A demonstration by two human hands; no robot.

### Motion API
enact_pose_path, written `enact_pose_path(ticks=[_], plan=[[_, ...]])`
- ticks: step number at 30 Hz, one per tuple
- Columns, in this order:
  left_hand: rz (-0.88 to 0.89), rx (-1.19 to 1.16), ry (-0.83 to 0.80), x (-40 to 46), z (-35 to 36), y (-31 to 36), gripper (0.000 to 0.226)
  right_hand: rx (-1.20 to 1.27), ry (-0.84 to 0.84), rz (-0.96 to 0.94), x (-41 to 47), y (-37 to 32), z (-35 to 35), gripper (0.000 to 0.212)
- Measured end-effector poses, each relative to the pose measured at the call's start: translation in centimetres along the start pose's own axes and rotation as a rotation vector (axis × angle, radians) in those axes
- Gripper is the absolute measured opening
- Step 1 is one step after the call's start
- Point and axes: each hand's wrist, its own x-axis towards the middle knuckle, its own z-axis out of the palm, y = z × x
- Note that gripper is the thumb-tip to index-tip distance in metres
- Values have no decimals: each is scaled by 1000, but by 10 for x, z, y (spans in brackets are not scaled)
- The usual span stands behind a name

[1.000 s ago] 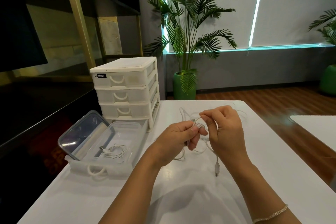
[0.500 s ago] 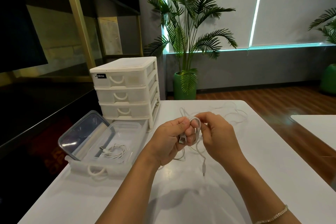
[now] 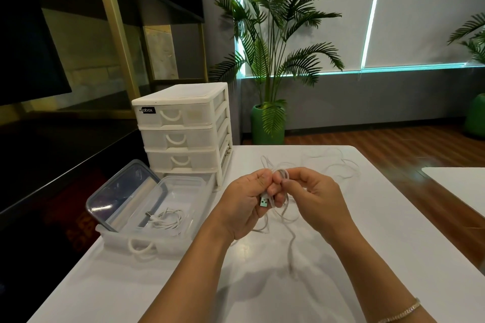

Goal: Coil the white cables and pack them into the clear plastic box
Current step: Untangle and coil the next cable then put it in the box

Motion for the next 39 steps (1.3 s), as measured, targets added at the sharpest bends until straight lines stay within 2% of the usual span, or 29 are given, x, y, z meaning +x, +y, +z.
enact_pose_path(ticks=[4, 7, 12, 15, 18, 23, 28, 33, 35, 39], plan=[[-19, 83, 13, 0, 2, -1, 36, -15, 3, 39, 1, 2, -3, 22], [-3, 260, 86, 2, 4, -3, 35, -39, 13, 66, 2, 1, -1, 12], [34, 388, 215, 6, 13, -8, 25, -76, 47, 64, 1, -1, 1, 11], [34, 376, 296, 7, 8, -6, 15, -71, 42, 53, 0, -1, 5, 9], [41, 368, 242, 6, 6, -5, 20, -59, 43, 43, -1, -2, 6, 9], [14, 409, 292, 10, 8, -7, 30, -64, 57, 32, -3, -5, 5, 26], [14, 429, 328, 11, 8, -10, 33, -177, 80, -58, -3, -3, 5, 11], [75, 444, 424, 12, 9, -13, 34, -298, 63, -163, -5, -2, 8, 14], [83, 427, 435, 12, 8, -13, 35, -346, 75, -176, -5, -1, 10, 19], [101, 444, 429, 12, 9, -12, 35, -406, 99, -193, -4, 2, 11, 16]])
